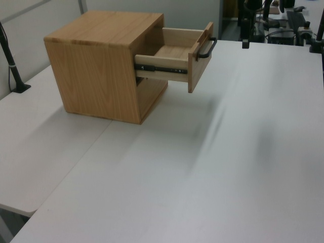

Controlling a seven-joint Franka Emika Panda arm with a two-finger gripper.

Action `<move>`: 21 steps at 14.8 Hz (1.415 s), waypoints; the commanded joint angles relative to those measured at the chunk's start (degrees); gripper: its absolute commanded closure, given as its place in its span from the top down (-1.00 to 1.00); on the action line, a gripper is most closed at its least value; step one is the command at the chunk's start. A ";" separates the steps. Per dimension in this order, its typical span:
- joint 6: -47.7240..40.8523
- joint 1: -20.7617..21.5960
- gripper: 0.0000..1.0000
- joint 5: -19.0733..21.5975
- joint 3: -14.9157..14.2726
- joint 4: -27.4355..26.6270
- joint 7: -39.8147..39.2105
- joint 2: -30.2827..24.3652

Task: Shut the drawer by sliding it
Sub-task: 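Move the gripper toward the open drawer's black handle, then lower the gripper onto the drawer front beside the black handle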

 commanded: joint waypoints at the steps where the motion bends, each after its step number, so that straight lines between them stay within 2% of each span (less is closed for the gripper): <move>1: -1.86 0.05 1.00 0.73 -0.84 0.99 -0.28 0.30; 8: -1.42 0.05 1.00 1.18 -0.84 0.99 -0.71 0.39; 9: -1.16 -0.65 0.79 1.61 -0.84 0.99 -0.80 0.39; 12: -0.73 -2.14 -0.30 4.69 -0.84 0.90 -1.15 0.47; 14: 0.06 -2.32 -1.00 5.22 -0.84 0.90 -4.64 1.08; 19: 5.16 -4.87 -1.00 6.54 -0.84 0.99 -12.22 2.93; 21: 8.14 -4.87 -1.00 6.28 -0.84 2.91 -12.58 6.87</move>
